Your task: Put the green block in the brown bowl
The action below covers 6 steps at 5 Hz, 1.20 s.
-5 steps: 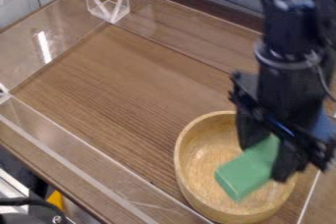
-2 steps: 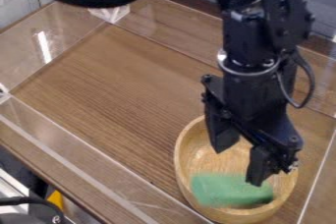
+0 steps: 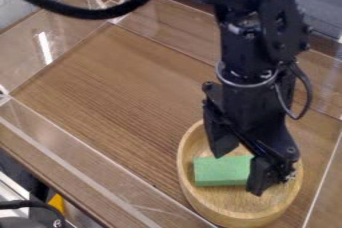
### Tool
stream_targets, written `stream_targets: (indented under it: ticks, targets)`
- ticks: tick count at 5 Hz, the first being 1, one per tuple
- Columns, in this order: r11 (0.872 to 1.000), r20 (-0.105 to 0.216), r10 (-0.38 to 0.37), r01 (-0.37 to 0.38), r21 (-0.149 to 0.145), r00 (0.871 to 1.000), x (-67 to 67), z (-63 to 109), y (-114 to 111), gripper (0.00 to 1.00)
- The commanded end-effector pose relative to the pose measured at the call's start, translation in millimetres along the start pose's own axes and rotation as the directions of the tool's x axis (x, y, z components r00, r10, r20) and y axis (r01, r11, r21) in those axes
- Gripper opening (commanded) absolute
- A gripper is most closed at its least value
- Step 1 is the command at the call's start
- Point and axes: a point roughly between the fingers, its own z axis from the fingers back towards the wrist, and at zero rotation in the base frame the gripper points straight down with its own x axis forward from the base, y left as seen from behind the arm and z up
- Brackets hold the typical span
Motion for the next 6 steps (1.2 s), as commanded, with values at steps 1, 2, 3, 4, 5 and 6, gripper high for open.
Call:
stream_targets:
  ticks: [1,2,3,4,5,6]
  targets:
    - [1.000,0.023,-0.021,0.021,0.007,1.000,3.9,3.3,3.2,1.00]
    - [0.999,0.019,-0.031,0.031,0.012,0.999,2.5,-0.1,5.2,1.00]
    - [0.999,0.017,-0.034,0.034,0.017,0.999,1.5,-3.4,7.6,1.00]
    - [0.999,0.016,-0.035,0.034,0.022,0.999,0.9,-7.9,10.6,1.00]
    - [1.000,0.019,0.005,-0.005,0.026,1.000,-0.1,-8.0,17.1,1.00]
    - [0.999,0.022,0.040,-0.041,0.030,0.999,-1.1,-8.2,23.9,1.00]
